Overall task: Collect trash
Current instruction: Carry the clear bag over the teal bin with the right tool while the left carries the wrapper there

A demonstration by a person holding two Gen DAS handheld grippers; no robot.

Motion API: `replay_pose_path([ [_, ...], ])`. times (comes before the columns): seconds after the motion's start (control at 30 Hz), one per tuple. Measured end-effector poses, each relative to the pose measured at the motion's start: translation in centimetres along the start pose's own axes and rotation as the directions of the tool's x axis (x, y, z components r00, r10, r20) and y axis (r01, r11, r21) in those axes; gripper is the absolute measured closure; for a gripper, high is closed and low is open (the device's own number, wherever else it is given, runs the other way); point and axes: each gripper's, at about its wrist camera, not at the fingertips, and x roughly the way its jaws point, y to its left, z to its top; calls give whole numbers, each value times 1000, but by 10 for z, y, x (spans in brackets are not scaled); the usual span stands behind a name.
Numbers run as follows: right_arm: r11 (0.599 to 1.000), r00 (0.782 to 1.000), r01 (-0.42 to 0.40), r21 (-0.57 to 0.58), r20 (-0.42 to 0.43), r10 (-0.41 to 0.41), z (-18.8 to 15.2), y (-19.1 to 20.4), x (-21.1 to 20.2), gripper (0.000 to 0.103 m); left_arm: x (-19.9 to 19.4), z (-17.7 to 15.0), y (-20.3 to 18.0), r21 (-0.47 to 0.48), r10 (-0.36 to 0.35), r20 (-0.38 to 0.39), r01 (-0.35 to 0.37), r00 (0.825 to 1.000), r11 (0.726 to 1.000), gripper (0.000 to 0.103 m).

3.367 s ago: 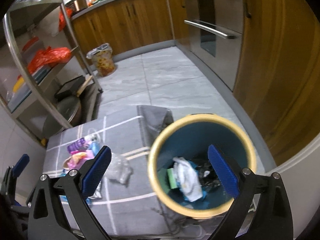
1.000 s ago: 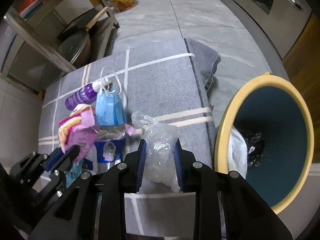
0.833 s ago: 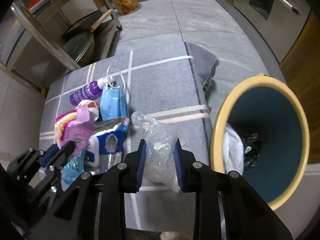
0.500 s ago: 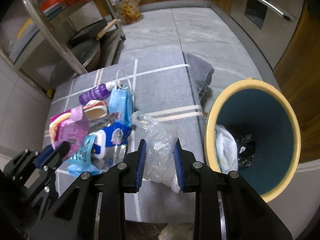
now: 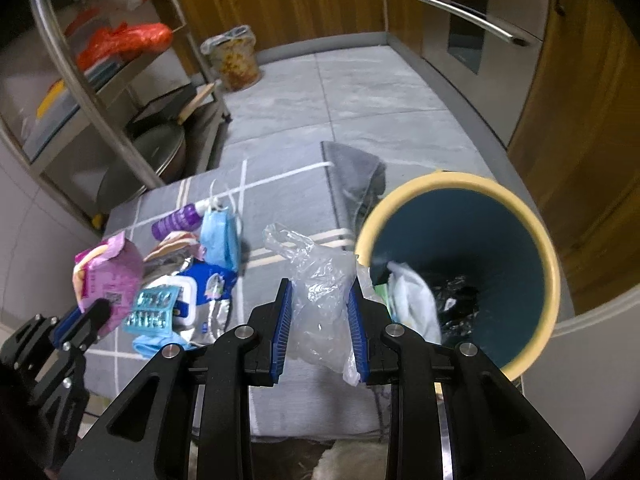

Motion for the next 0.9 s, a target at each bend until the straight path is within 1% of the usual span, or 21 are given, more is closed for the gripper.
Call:
replay_pose_path([
  [0.2,999,1000,6,48,29,-8,3,-21,-8,74,-4,9,-12,15,-18,45,17,999,1000,95],
  [0.4,997,999,3,81,53,-7,8,-35,-14,74,-2,16,-17,8,-34,63,34,997,999,95],
  [0.57,996,994,33,79,106,-41,14,-49,-27,74,-1,23,-24,-3,-61,79,62,995,998,95],
  [0.67,994,987,79,70,133,-87,17,-63,-35,74,2,28,-33,4,-85,88,85,992,996,95],
  [0.77,991,981,116,73,145,-126,17,-79,-39,74,8,31,-44,13,-101,86,100,991,995,95],
  [0.9,986,983,112,126,133,-129,15,-104,-39,74,16,35,-57,23,-118,80,116,990,993,95],
])
